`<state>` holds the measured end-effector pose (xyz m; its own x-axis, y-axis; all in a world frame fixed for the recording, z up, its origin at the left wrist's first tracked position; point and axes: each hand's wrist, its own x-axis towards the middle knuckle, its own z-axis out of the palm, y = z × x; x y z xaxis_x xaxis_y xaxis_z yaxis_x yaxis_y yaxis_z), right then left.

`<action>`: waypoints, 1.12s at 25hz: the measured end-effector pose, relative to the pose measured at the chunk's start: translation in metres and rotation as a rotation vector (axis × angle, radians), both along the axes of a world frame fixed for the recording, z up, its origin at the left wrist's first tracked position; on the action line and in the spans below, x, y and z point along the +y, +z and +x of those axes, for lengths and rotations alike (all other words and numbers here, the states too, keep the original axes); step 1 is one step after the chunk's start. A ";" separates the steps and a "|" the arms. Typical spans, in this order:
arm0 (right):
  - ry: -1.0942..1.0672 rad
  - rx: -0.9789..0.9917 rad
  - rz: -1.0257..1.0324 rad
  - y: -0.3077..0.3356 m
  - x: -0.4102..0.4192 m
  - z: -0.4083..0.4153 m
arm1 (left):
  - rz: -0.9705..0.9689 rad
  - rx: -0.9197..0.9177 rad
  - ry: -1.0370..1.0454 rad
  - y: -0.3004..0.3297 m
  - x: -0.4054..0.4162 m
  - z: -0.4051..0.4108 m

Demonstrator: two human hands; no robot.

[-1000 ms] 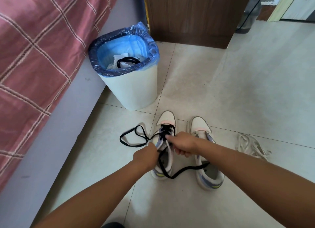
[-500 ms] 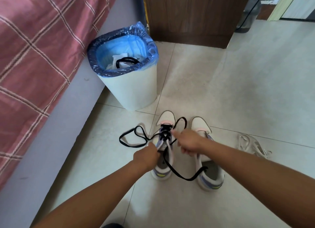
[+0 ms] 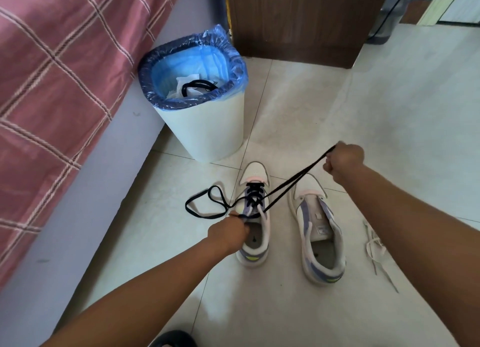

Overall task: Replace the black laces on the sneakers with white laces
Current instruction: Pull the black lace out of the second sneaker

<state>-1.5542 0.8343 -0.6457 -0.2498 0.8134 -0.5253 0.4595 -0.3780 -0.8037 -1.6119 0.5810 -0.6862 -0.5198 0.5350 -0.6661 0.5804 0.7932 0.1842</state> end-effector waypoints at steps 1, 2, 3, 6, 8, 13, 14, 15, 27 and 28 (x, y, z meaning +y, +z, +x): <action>0.007 0.016 -0.013 0.001 -0.003 0.002 | -0.016 0.010 -0.045 -0.001 0.000 0.000; 0.095 -0.003 -0.022 0.000 -0.013 0.003 | -0.027 0.016 -0.070 -0.002 0.000 0.000; 0.260 -0.061 -0.049 -0.003 -0.029 0.003 | -0.033 0.025 -0.085 -0.002 0.000 0.001; 0.751 -0.250 -0.330 -0.007 -0.090 0.010 | -0.036 0.041 -0.106 0.000 -0.001 0.001; 0.830 -0.275 -0.418 -0.011 -0.119 0.009 | -0.037 0.039 -0.099 0.000 -0.001 0.001; 0.621 -0.338 0.128 -0.031 -0.068 -0.016 | 0.030 -0.011 0.123 -0.002 -0.001 0.002; 0.468 -0.317 0.220 -0.029 -0.047 -0.018 | 0.034 -0.014 0.146 -0.003 0.000 0.002; 0.320 -0.251 0.259 -0.026 -0.029 -0.019 | 0.035 -0.015 0.157 -0.004 0.000 0.002; 1.186 -0.624 0.516 -0.021 -0.135 0.001 | 0.357 0.013 0.144 0.005 0.012 -0.011; 1.176 -0.621 0.519 -0.024 -0.133 0.001 | 0.356 0.012 0.137 0.004 0.012 -0.014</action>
